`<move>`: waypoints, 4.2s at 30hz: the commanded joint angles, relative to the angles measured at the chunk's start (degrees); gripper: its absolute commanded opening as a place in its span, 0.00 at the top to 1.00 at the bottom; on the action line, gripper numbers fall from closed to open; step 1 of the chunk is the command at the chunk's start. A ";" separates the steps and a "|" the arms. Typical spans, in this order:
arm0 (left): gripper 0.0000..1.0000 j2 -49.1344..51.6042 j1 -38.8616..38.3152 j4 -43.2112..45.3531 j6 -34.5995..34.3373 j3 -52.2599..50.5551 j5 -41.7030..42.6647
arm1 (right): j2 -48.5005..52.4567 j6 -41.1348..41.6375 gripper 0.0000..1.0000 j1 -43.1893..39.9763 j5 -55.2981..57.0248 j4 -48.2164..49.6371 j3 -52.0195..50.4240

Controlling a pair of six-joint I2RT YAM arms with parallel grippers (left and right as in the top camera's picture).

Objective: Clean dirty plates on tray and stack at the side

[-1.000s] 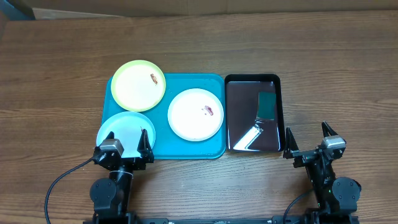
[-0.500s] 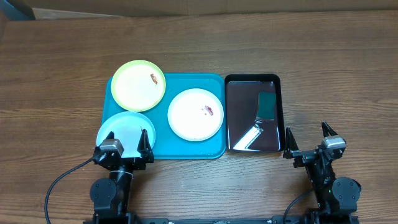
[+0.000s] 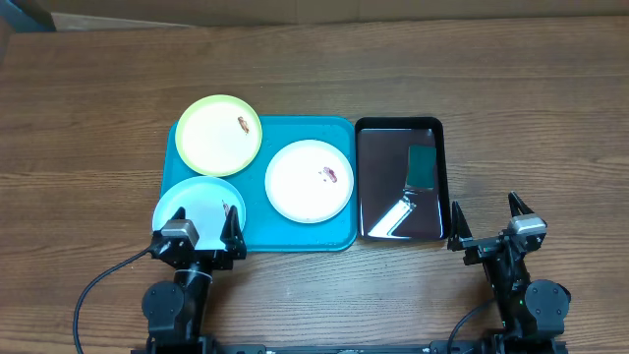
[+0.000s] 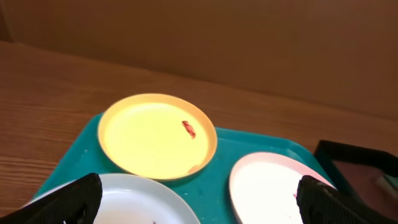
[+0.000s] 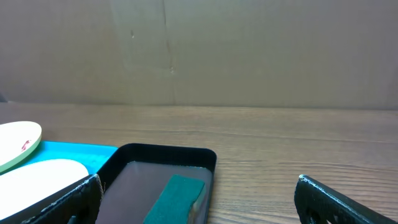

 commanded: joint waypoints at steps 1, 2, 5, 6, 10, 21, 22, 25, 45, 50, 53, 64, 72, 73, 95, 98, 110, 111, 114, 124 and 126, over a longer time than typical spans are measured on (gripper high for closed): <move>0.00 -0.48 -0.46 -5.70 -0.46 4.55 5.49 | -0.57 -0.24 0.00 0.00 -0.28 0.33 -0.61; 0.00 -0.48 -0.46 -8.02 -0.42 6.34 5.49 | -0.57 -0.24 0.00 0.00 -0.28 0.33 -0.61; 0.00 -0.35 -0.46 -15.06 -0.04 13.25 5.05 | -0.57 -0.24 0.00 0.00 -0.28 0.33 -0.61; 0.00 0.22 -0.46 -18.14 0.28 17.25 5.05 | -0.57 -0.24 0.00 0.00 -0.28 0.33 -0.61; 0.00 4.24 -0.46 -24.74 0.28 26.86 5.07 | -0.57 -0.24 0.00 0.00 -0.28 0.33 -0.61; 0.00 39.93 -0.46 -56.28 4.87 62.66 9.31 | -0.57 -0.24 0.00 0.00 -0.28 0.33 -0.61; 0.00 43.98 -0.46 -59.69 4.81 65.90 9.40 | -0.57 -0.24 0.00 0.00 -0.28 0.33 -0.61; 0.00 53.62 -0.46 -65.51 4.79 72.72 12.61 | -0.57 -0.24 0.00 0.00 -0.28 0.33 -0.61; 0.81 80.37 -9.35 -59.63 -3.39 65.70 7.58 | -0.57 -0.24 0.00 0.00 -0.31 0.33 -0.61; 0.70 82.93 -12.22 -55.23 -3.82 63.32 7.56 | -0.57 -0.11 0.00 0.00 -0.44 0.35 -0.61; 0.68 84.13 -13.18 -53.94 -4.33 63.30 7.52 | -0.57 0.20 0.00 0.00 -0.87 1.11 -0.61; 0.58 84.70 -13.55 -52.54 -4.50 63.28 6.16 | 3.56 7.56 0.00 -0.02 -5.81 -8.15 14.93; 0.57 84.72 -13.55 -52.41 -6.34 63.25 4.85 | 31.45 7.50 0.00 0.00 -4.81 -32.98 47.63; 0.58 84.72 -13.55 -52.30 -7.30 63.19 4.07 | 35.19 7.52 0.00 0.00 -4.81 -36.52 51.21; 0.68 84.78 -15.52 -29.66 -16.96 49.22 -0.79 | 83.67 7.58 0.26 0.94 -7.45 -61.37 74.49; 0.68 84.78 -16.24 -27.87 -16.90 48.92 -0.81 | 84.70 7.58 0.26 1.97 -6.36 -59.47 74.27; 0.70 86.60 -18.78 -26.40 -19.12 48.89 -5.46 | 85.29 7.65 0.25 8.50 -0.07 -55.08 73.90; 0.70 87.01 -18.80 -25.92 -19.15 48.89 -5.40 | 85.31 7.78 0.25 8.59 0.26 -54.90 73.90; 0.70 88.87 -18.78 -24.57 -19.43 48.89 -5.38 | 85.33 7.76 0.25 8.59 0.28 -54.18 73.90; 0.73 93.24 -18.78 -22.25 -19.89 48.92 -4.83 | 85.35 7.74 0.25 8.59 0.44 -51.10 71.36; 0.74 93.22 -18.73 -22.14 -19.87 49.07 -4.55 | 85.44 7.74 0.25 8.59 0.44 -51.06 71.10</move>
